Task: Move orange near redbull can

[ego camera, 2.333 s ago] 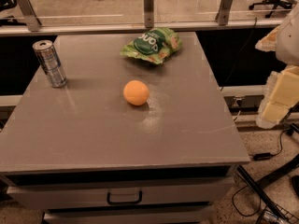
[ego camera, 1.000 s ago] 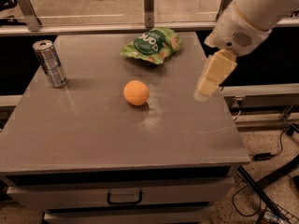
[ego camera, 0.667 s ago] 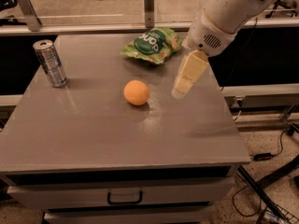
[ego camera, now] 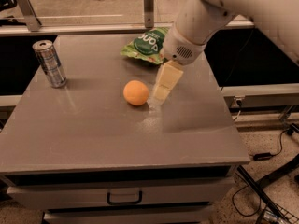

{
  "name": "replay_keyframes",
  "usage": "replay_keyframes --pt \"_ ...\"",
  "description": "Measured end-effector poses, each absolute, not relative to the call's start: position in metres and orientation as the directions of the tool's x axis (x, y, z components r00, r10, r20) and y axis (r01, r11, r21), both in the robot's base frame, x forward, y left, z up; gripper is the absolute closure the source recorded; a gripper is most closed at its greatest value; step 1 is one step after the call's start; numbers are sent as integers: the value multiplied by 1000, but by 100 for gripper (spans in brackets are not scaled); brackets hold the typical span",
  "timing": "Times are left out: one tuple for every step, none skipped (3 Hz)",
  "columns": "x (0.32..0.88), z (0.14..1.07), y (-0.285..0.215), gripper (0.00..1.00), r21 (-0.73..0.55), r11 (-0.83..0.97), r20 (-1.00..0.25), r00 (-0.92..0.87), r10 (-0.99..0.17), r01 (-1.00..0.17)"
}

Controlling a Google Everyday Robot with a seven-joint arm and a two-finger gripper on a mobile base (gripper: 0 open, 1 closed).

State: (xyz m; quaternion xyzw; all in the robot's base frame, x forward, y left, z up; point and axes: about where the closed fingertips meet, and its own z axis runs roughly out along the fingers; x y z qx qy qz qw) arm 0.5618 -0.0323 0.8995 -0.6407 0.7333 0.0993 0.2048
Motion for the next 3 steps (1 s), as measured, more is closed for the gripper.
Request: replay_keyframes --pt "563 879 -17 0 -97 130 -428 -77 -900 -987" --pt "565 859 0 0 -66 97 -438 -59 -897 -993" --pt "564 849 18 0 -48 64 -451 -36 -892 -997"
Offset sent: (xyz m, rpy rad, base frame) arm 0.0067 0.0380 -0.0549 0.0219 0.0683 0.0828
